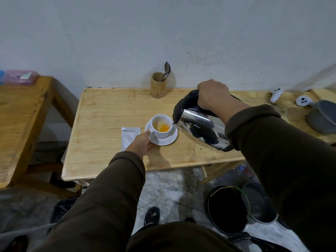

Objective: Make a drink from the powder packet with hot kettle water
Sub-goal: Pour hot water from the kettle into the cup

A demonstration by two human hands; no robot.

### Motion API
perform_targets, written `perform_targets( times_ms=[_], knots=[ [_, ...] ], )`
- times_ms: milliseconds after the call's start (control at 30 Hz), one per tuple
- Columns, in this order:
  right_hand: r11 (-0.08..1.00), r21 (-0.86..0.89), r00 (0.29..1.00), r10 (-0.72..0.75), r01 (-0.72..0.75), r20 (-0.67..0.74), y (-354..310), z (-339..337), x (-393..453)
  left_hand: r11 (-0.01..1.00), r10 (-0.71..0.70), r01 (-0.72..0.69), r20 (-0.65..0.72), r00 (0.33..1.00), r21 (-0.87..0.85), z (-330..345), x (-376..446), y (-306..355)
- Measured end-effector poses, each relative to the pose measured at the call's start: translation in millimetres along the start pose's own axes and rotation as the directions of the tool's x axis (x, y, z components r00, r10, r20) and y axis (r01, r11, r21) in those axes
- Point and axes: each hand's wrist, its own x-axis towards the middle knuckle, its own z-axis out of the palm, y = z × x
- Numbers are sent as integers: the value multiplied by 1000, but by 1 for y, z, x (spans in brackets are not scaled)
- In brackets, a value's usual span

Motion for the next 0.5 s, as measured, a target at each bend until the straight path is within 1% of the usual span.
perform_targets(
  times_ms=[500],
  knots=[
    [999, -31, 998, -41, 39, -37, -2, -1, 3, 999, 28, -28, -10, 1000, -16, 0, 7, -2]
  ],
)
